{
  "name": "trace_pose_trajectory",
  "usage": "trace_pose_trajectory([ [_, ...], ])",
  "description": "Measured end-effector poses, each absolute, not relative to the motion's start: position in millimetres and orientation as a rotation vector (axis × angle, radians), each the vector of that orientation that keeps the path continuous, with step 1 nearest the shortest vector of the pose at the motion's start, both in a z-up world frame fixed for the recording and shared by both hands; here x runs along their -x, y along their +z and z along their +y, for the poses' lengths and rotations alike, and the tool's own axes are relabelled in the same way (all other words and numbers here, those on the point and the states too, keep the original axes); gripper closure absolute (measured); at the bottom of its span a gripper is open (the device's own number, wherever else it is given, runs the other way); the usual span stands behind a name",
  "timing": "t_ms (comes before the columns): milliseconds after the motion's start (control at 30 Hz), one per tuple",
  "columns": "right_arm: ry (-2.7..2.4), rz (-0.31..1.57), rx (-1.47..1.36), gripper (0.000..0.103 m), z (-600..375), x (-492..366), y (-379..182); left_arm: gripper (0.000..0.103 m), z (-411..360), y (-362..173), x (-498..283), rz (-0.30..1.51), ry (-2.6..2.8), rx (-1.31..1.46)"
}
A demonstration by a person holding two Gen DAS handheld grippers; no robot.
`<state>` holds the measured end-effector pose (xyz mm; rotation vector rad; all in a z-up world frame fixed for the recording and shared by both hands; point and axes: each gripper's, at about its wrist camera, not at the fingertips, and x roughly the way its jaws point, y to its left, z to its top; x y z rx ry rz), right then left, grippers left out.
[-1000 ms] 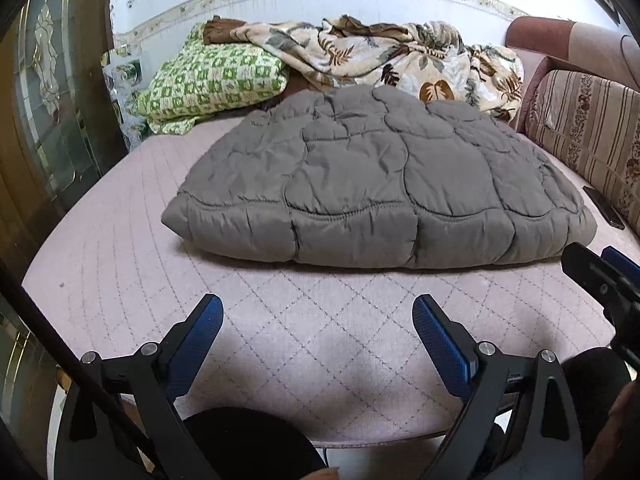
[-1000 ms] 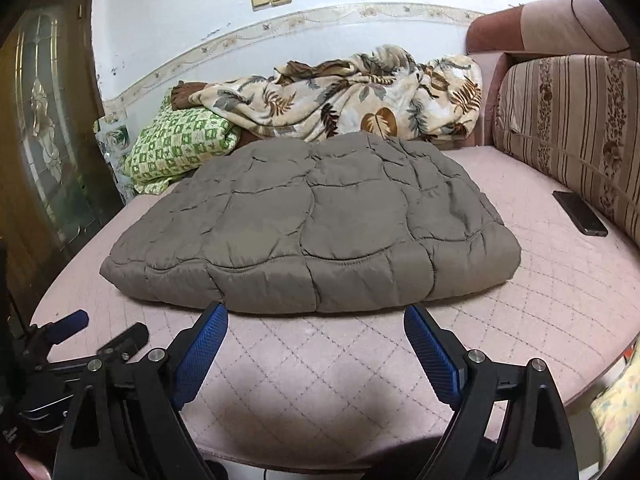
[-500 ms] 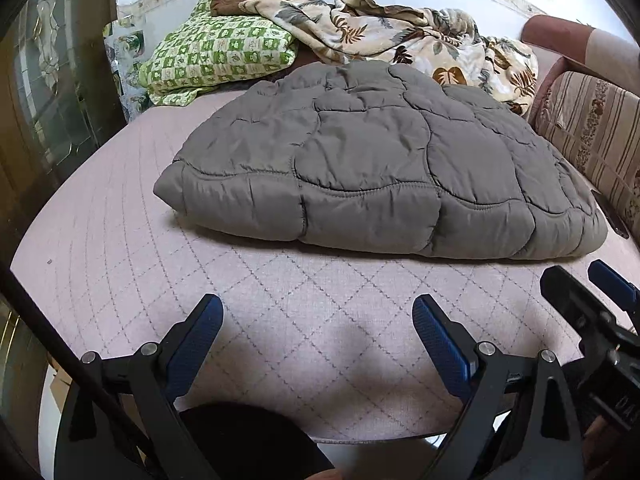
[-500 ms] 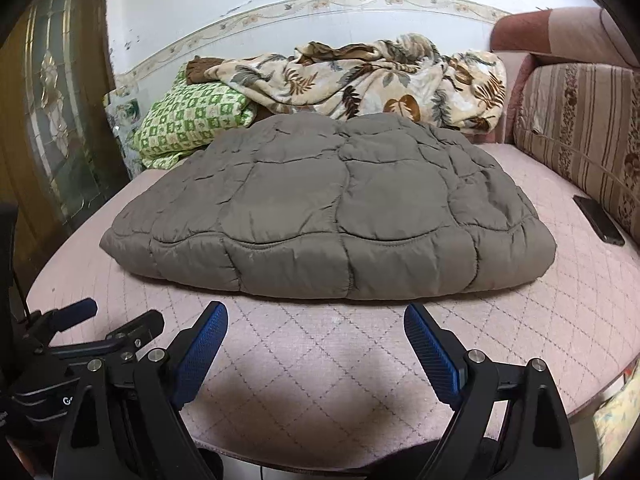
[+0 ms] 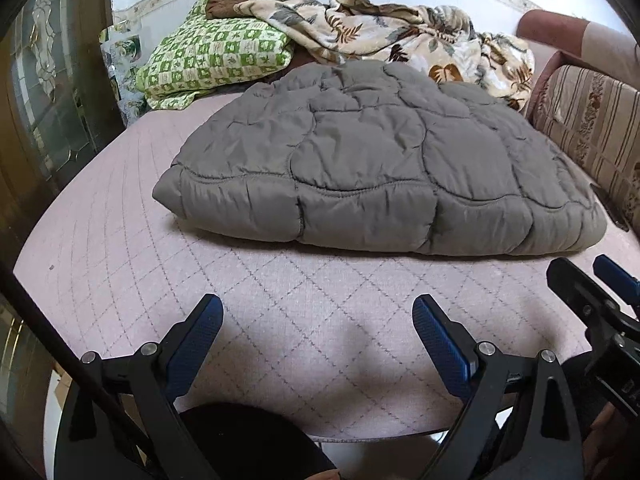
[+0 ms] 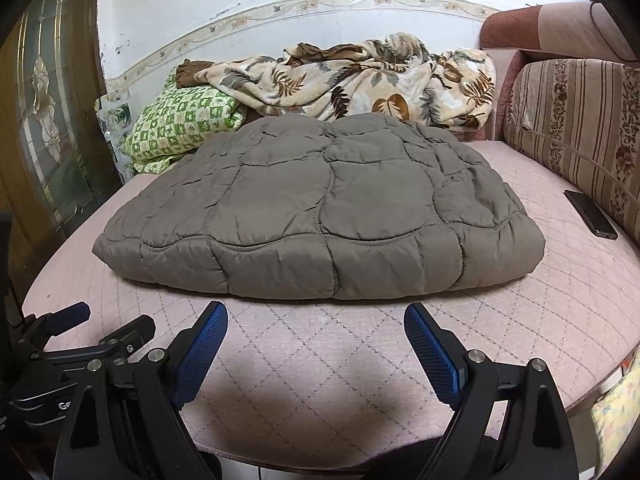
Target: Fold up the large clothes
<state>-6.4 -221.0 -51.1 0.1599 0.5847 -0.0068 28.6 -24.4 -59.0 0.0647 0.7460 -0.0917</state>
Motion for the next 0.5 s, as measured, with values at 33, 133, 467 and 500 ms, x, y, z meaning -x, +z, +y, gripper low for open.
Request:
trace_pose_trajectory([
  [33,-0.016,0.577,-0.161,0.011,-222,8,-50,0.008,-24,-58,-28,0.741,-0.088,-0.067],
  [133,-0.051,0.505,-0.183,0.01,-231,18,-42,0.008,-23,-57,-28,0.736,-0.071,-0.07],
  [467,-0.088,0.508,-0.201,0.006,-239,19,-39,0.008,-22,-54,-28,0.723,-0.045,-0.091],
  [500,-0.086,0.51,-0.191,0.006,-237,18,-39,0.008,-23,-53,-28,0.726,-0.043,-0.096],
])
